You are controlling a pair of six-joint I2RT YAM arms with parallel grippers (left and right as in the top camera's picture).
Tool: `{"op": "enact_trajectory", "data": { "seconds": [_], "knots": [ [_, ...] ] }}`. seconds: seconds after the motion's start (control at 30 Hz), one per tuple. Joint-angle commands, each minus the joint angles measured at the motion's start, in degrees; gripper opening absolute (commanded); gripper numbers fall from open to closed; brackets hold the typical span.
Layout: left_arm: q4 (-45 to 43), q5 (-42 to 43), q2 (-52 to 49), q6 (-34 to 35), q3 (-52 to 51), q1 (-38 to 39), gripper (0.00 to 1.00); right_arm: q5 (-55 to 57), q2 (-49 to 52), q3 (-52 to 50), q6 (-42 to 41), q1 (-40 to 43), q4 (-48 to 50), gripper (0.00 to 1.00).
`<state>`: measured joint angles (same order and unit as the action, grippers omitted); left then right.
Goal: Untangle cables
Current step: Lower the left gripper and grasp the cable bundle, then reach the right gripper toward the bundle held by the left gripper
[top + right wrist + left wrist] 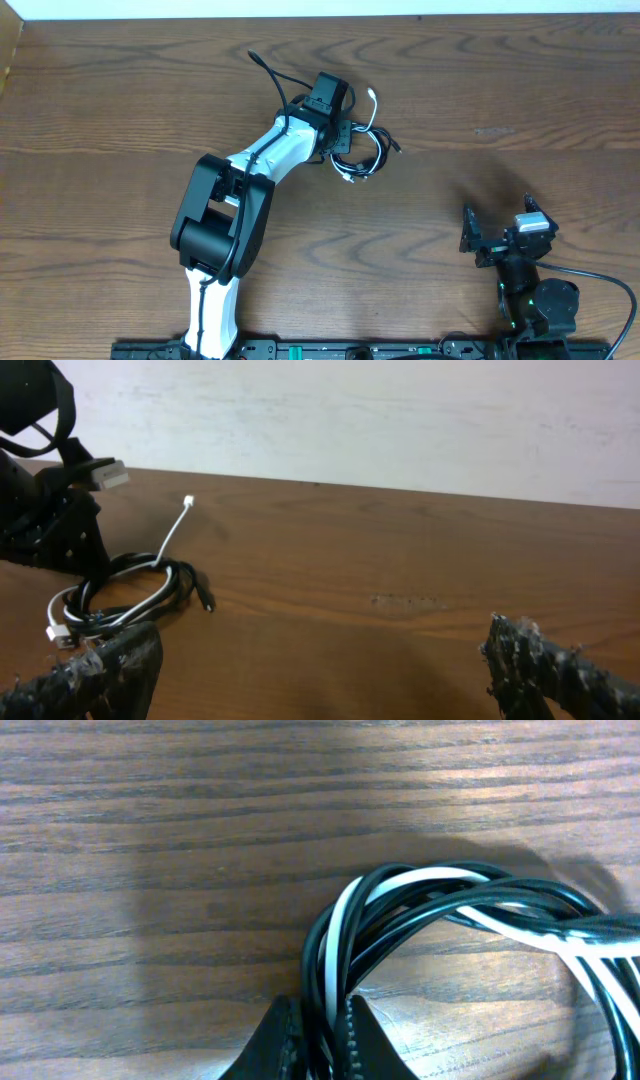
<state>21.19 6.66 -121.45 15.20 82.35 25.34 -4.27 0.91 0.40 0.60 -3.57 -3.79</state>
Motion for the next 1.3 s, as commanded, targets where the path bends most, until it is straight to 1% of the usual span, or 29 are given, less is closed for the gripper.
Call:
{"op": "enact_trajectory", "data": {
  "seconds": [0.0, 0.1, 0.17, 0.4, 0.5, 0.57, 0.67, 0.8, 0.9, 1.0, 1.13, 1.27],
  "knots": [
    [0.9, 0.2, -0.7, -0.1, -0.3, 0.1, 0.08, -0.4, -0.2, -0.1, -0.6, 0.1, -0.2, 0.99],
    [1.7, 1.4, 2.7, -0.1, -0.3, 0.1, 0.07, -0.4, -0.2, -0.1, -0.5, 0.1, -0.2, 0.99],
    [2.6, 4.2, 6.0, -0.1, -0.3, 0.1, 0.07, -0.4, -0.2, -0.1, -0.6, 0.1, -0.2, 0.99],
    [8.9, 22.2, 17.4, -0.1, -0.3, 0.1, 0.07, -0.7, -0.2, -0.1, -0.9, 0.1, -0.2, 0.99],
    [12.0, 27.4, 19.8, -0.1, -0.3, 0.1, 0.07, -5.6, -0.2, -0.1, -3.5, 0.1, 0.4, 0.99],
    [13.7, 32.3, 20.4, -0.1, -0.3, 0.1, 0.08, -12.0, -0.2, -0.1, -5.2, 0.1, 2.9, 0.99],
    [14.5, 39.1, 20.4, -0.1, -0.4, 0.1, 0.08, -18.9, -0.1, 0.7, -10.2, 0.2, 4.8, 0.99],
    [14.6, 45.0, 20.4, -0.1, -0.4, 0.1, 0.07, -23.8, 1.7, 3.7, -14.8, 0.2, 4.3, 0.99],
    [14.6, 45.5, 20.4, -0.1, -0.4, 0.2, 0.07, -26.1, 6.1, 7.6, -16.0, 0.5, 2.1, 0.99],
    [14.5, 46.8, 20.4, -0.1, -0.4, 0.2, 0.07, -29.4, 14.2, 13.4, -15.9, 1.8, -0.5, 0.99],
    [14.6, 46.9, 20.4, 0.2, -0.4, 0.1, 0.08, -35.5, 28.4, 22.9, -13.5, 4.5, -3.3, 0.99],
    [14.6, 46.9, 20.4, 0.2, -0.4, 0.1, 0.08, -42.7, 43.0, 33.7, -10.6, 7.5, -9.5, 0.99]
  ]
}}
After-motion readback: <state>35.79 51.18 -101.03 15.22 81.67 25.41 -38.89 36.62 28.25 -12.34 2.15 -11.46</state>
